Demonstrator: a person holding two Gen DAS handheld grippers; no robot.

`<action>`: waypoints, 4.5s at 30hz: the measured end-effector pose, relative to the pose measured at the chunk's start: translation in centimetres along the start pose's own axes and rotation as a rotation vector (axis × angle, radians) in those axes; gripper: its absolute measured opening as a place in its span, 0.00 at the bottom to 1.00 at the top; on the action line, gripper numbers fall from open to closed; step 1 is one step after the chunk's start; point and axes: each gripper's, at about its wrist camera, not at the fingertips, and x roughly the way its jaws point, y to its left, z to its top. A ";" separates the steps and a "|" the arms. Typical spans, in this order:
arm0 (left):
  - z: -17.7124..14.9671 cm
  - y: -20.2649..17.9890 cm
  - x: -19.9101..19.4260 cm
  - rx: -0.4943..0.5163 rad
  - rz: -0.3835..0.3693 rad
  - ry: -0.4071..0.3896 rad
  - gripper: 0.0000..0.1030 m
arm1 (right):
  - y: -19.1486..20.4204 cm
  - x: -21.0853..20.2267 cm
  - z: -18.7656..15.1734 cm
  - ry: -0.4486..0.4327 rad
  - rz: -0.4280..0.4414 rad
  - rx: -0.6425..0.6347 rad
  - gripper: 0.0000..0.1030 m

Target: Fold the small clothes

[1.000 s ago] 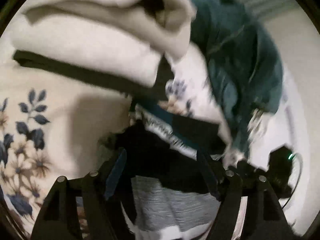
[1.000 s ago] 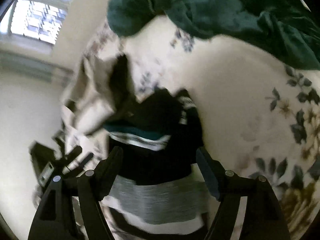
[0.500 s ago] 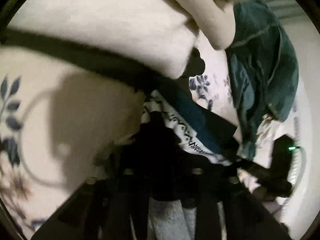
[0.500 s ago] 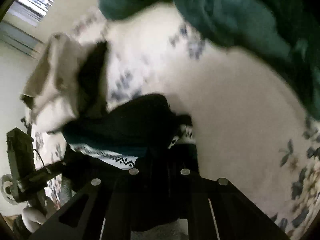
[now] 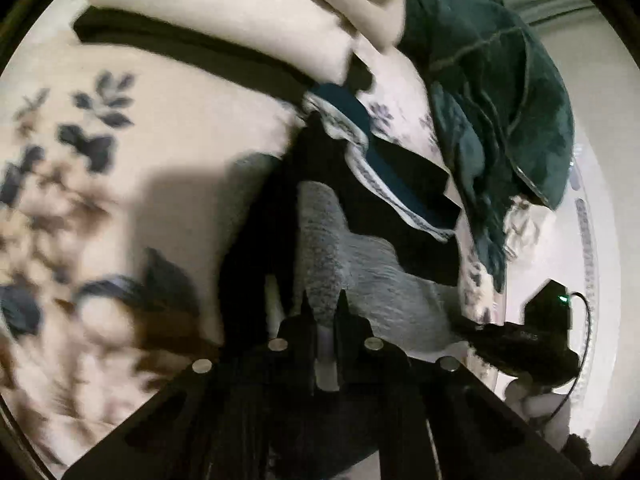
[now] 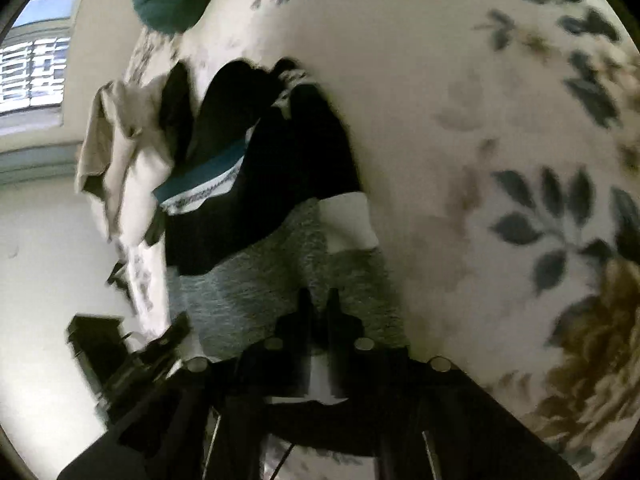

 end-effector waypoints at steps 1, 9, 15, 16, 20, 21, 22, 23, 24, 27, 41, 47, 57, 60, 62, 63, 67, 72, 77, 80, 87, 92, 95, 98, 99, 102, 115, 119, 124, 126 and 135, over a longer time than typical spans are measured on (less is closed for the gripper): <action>0.2 0.7 -0.1 -0.017 0.003 0.001 0.05 | 0.0 -0.7 0.0 -0.043 -0.028 -0.003 0.05; -2.8 0.9 -3.4 -0.044 -0.075 0.042 0.25 | 0.6 -1.2 -0.2 0.014 -0.065 -0.030 0.10; -9.0 -0.6 -1.2 0.019 -0.071 0.160 0.41 | -1.6 -2.5 -4.7 0.077 -0.044 -0.035 0.42; -9.6 -1.1 -0.7 0.040 -0.047 0.152 0.39 | -1.9 -2.1 -5.4 0.097 -0.052 -0.042 0.43; -10.4 -2.5 -0.1 0.121 0.040 0.078 0.10 | -3.7 0.6 -8.3 0.185 -0.036 -0.024 0.42; -10.4 -2.6 -0.3 0.133 0.055 0.062 0.10 | -3.8 0.7 -8.8 0.152 -0.029 -0.029 0.38; -10.3 -2.7 -0.6 0.150 0.076 0.055 0.10 | -3.5 0.6 -9.1 0.120 -0.043 -0.056 0.10; -10.2 -2.5 -0.9 0.170 0.096 0.058 0.10 | -3.2 0.5 -9.2 0.109 -0.066 -0.080 0.09; -10.2 -1.9 -0.9 0.163 0.096 0.058 0.10 | -2.7 0.1 -9.3 0.087 -0.100 -0.106 0.09; -10.6 -0.2 -0.8 0.167 0.166 0.094 0.06 | -2.3 -1.2 -9.2 0.008 -0.198 -0.150 0.06; -11.0 -1.3 2.8 0.063 0.007 0.113 0.59 | -4.4 0.4 -9.2 0.178 -0.123 -0.073 0.49; -10.7 -1.8 1.5 0.190 0.067 0.069 0.17 | -3.8 1.2 -10.0 0.162 -0.106 -0.095 0.15; -5.5 0.0 -2.3 0.034 -0.021 0.063 0.61 | -2.9 -2.5 -7.9 0.158 -0.182 -0.109 0.24; -0.2 -1.4 -0.4 0.091 -0.002 0.004 0.61 | -1.0 -5.0 -5.0 0.040 -0.163 -0.136 0.47; 3.2 -2.2 1.4 0.135 0.022 -0.014 0.61 | 1.1 -5.0 -2.1 -0.016 -0.184 -0.188 0.49; 5.1 -2.6 2.6 0.150 0.052 -0.022 0.61 | 2.2 -4.7 -0.7 -0.037 -0.193 -0.217 0.49; 9.2 -3.3 5.7 0.196 0.118 -0.015 0.61 | 8.8 -2.5 4.7 -0.120 -0.288 -0.421 0.49; 10.9 -2.8 6.8 0.204 0.158 0.006 0.61 | 14.6 4.9 8.0 -0.017 -0.486 -0.674 0.49; 11.1 -2.5 7.2 0.175 0.136 0.020 0.61 | 13.9 5.9 8.2 -0.071 -0.545 -0.707 0.05; 11.0 -3.1 6.8 0.204 0.113 -0.027 0.44 | 13.6 2.8 8.3 -0.158 -0.457 -0.633 0.05; 11.7 -1.4 5.2 0.149 0.061 -0.067 0.10 | 13.9 0.8 11.3 -0.194 -0.324 -0.504 0.05; 12.8 0.1 7.4 0.114 0.118 -0.008 0.10 | 15.7 5.1 12.1 -0.141 -0.384 -0.565 0.05; 12.8 0.5 7.5 0.089 0.106 0.024 0.13 | 15.7 7.9 12.4 -0.094 -0.453 -0.611 0.05; 12.7 0.7 6.4 0.034 0.045 0.054 0.24 | 14.7 8.6 13.0 -0.042 -0.424 -0.569 0.07; 12.3 0.9 5.6 0.012 0.021 0.056 0.41 | 14.2 8.2 13.3 -0.021 -0.391 -0.534 0.08; 9.4 1.6 2.0 -0.069 -0.105 0.018 0.78 | 12.2 5.7 13.5 0.026 -0.264 -0.419 0.33; -12.7 4.5 2.4 -0.562 -0.358 0.034 0.81 | -0.1 3.7 7.6 0.272 0.018 -0.205 0.93; -12.3 4.1 4.3 -0.578 -0.359 0.012 0.82 | -0.8 6.6 7.7 0.323 0.088 -0.176 0.99; -13.4 3.1 3.5 -0.651 -0.368 0.045 0.83 | 0.8 8.6 8.0 0.360 0.111 -0.193 1.00; -14.9 2.6 3.7 -0.668 -0.373 0.086 0.83 | 1.1 8.7 8.0 0.377 0.109 -0.200 1.00; -13.4 1.9 8.7 -0.730 -0.384 -0.020 0.84 | 1.6 9.4 7.6 0.388 0.094 -0.172 1.00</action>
